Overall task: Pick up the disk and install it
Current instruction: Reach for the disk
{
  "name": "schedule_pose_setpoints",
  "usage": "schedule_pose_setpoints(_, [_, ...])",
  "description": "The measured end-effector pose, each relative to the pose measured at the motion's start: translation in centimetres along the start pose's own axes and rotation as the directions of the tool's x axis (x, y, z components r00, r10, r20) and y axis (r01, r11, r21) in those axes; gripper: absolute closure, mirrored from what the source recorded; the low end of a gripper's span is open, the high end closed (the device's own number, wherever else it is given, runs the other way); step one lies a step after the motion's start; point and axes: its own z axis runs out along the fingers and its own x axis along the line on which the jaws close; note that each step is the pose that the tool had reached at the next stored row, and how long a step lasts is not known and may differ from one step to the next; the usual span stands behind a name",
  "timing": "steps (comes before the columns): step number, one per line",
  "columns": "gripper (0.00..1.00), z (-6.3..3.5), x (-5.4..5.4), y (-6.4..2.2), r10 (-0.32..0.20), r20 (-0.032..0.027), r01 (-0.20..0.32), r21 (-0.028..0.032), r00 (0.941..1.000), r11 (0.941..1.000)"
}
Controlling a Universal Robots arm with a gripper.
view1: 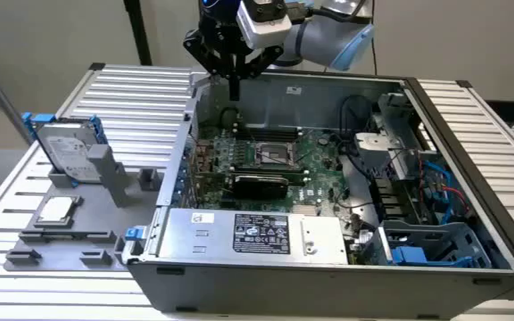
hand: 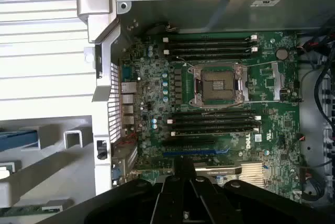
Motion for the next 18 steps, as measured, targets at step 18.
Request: schedule_pose_setpoints(18, [1.0, -0.03, 1.4, -0.1, 0.0, 0.0, 0.0, 0.0001, 1.0, 1.0])
